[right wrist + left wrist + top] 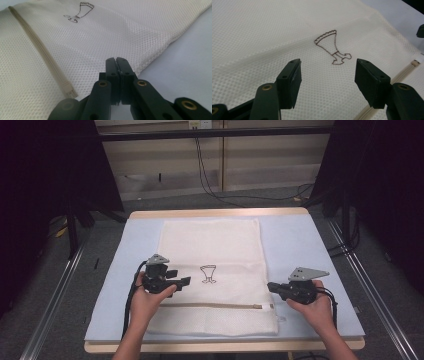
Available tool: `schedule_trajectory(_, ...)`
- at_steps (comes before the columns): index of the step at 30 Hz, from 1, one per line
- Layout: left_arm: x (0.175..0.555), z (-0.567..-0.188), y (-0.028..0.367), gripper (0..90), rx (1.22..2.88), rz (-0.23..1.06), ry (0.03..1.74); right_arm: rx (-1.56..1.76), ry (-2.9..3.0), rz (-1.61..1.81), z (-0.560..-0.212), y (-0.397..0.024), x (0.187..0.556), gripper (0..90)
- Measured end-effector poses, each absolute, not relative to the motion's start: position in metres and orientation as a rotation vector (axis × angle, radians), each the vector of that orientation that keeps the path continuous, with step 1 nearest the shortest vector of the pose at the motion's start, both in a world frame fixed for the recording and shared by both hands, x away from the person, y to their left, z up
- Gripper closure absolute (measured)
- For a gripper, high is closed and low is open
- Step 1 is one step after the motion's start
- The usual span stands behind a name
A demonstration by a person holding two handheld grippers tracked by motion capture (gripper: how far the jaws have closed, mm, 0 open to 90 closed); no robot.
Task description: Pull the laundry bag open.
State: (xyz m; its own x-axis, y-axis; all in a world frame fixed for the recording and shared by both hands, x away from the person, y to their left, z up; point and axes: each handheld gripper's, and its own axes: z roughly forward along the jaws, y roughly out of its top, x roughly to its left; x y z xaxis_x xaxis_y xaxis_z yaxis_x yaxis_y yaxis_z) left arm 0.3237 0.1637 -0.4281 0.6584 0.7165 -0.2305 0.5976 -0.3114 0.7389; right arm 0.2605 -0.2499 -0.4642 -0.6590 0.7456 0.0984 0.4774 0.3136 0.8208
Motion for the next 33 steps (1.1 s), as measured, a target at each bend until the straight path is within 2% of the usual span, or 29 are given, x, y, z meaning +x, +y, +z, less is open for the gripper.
schedule_trajectory(10, 0.316, -0.424, 0.131, 44.5, 2.016, 0.026, 0.935, 1.084, 2.311, 1.238, -0.461, -0.248, 0.253, 90.0)
schedule_trajectory(20, 0.311, -0.432, 0.095, 54.1, 2.047, -0.11, 0.905, 1.07, 2.322, 1.237, -0.46, -0.247, 0.243, 90.0)
schedule_trajectory(33, 0.306, -0.447, 0.051, 60.9, 2.083, -0.279, 0.898, 1.054, 2.376, 1.211, -0.468, -0.242, 0.23, 90.0)
